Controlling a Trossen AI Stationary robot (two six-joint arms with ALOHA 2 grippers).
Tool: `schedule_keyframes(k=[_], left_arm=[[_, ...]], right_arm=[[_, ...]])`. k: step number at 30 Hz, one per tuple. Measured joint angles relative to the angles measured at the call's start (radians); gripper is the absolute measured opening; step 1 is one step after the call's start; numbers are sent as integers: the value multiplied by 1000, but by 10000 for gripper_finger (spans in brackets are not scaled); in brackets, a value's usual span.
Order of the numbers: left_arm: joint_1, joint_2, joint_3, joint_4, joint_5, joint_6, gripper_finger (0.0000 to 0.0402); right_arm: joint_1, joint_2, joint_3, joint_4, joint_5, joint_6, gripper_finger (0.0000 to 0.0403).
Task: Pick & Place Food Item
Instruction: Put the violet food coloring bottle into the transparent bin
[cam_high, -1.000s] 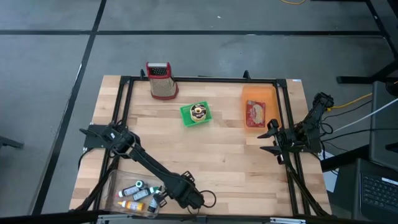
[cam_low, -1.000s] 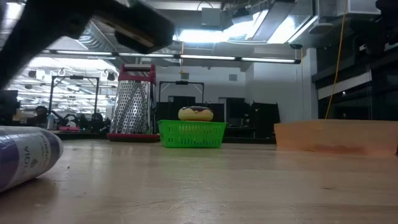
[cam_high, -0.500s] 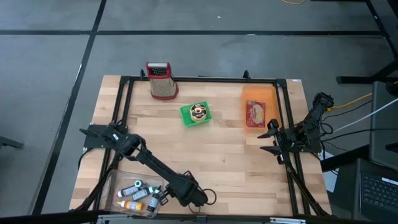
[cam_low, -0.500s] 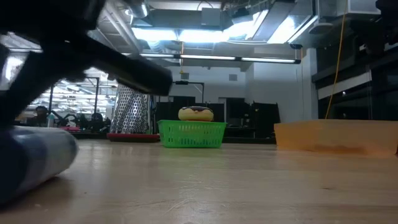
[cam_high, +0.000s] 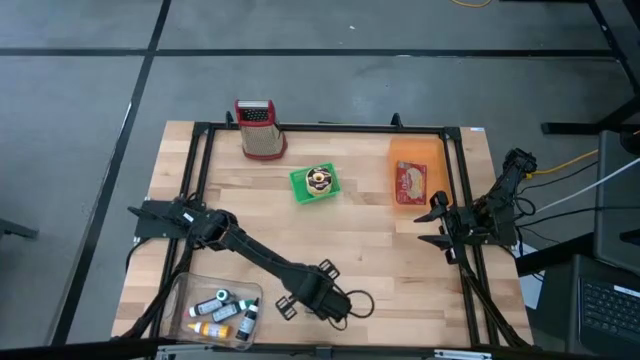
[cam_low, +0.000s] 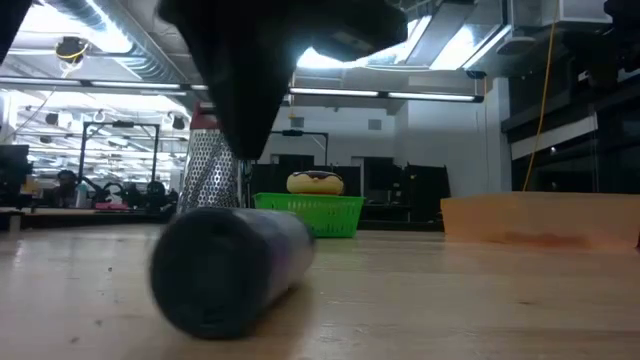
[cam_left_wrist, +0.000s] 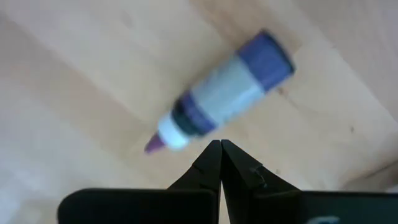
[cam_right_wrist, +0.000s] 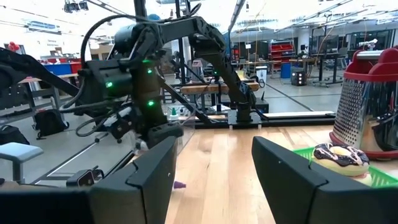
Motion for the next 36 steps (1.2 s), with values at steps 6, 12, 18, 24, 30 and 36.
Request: schedule_keyframes(k=[6, 12, 18, 24, 30, 36], left_arm=[[-8, -1, 70, 42, -31, -20, 13], [-31, 3, 70, 60, -167, 291, 77], [-55, 47, 68, 76, -186, 503, 163], [-54, 90, 68, 123, -234, 661, 217], [-41, 99, 68, 117, -193, 687, 227], [-40, 102, 67, 107, -184, 677, 221]], right_arm=[[0, 0, 0, 0, 0, 0, 213], [0, 0, 0, 0, 0, 0, 213], [0, 0, 0, 0, 0, -1, 213], [0, 0, 0, 0, 0, 0, 213], [0, 0, 0, 0, 0, -1, 213], [0, 0, 0, 0, 0, -8, 213]])
